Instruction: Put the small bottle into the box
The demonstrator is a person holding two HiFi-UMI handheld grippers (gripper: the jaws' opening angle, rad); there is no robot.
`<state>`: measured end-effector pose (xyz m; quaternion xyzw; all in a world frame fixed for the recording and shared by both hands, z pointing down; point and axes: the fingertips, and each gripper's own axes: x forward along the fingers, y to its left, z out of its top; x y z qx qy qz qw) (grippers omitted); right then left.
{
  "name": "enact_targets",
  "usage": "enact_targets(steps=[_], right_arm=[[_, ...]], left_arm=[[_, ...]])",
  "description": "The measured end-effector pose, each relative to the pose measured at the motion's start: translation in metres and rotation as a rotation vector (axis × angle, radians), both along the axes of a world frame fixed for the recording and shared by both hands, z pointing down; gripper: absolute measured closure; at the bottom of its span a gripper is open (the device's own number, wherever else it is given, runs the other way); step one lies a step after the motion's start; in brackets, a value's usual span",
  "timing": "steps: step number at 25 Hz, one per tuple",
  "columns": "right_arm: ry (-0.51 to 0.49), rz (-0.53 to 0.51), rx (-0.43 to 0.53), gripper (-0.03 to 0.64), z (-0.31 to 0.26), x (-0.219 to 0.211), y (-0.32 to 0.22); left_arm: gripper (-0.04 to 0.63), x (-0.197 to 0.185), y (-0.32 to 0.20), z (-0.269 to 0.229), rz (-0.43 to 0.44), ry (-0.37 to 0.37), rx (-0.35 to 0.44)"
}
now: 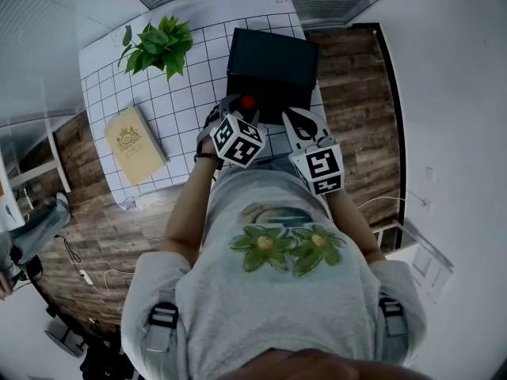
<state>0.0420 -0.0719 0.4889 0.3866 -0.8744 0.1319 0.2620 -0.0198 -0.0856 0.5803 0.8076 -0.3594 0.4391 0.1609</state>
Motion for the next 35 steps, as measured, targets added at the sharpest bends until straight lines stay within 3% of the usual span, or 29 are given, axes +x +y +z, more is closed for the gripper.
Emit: enact_targets(steps=[35], right_arm=[[0.021, 0.001, -0.015, 0.609, 0.015, 0.003, -0.005]], left_arm=[[0.403, 0.002, -0.003, 0.018, 0.012, -0.027, -0.033]])
